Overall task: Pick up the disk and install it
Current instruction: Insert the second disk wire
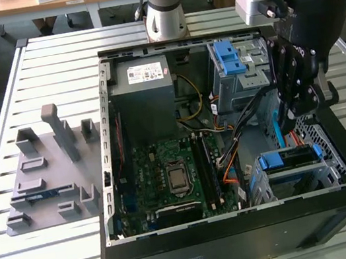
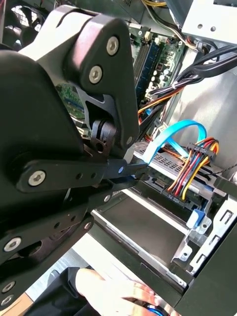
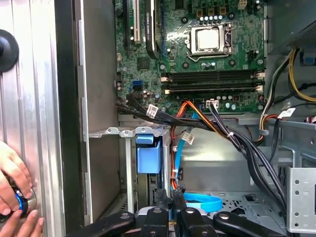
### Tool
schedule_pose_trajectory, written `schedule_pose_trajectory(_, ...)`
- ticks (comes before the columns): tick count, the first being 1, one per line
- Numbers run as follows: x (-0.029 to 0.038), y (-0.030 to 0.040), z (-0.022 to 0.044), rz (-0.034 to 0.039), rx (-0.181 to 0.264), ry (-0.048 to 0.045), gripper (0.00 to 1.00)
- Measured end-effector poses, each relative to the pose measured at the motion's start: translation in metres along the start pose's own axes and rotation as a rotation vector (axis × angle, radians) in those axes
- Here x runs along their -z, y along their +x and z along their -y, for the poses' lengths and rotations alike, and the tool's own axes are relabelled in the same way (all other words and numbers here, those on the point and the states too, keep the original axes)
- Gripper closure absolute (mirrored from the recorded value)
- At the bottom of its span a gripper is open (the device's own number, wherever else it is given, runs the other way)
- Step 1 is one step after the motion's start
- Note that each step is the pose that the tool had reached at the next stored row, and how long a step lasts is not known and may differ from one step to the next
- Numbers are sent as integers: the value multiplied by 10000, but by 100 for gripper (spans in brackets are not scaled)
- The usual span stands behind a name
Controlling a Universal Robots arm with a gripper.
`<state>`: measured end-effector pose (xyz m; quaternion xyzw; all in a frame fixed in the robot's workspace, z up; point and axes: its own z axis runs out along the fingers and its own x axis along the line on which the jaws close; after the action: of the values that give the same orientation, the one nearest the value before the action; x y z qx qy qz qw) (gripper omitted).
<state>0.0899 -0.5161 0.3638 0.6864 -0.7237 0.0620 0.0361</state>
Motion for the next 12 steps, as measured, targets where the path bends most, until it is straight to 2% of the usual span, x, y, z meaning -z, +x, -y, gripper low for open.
schedule_pose_trajectory(1, -8, 14, 4, 87, -1, -4, 84)
schedule_pose_trajectory(5, -29, 51, 9, 654, -22, -36, 84)
schedule_pose_trajectory(6, -39, 57, 10, 733, -24, -40, 84)
schedule_pose_trajectory(7, -51, 63, 10, 757, -26, -41, 84)
schedule_pose_trajectory(12, -91, 102, 11, 757, -25, -41, 84)
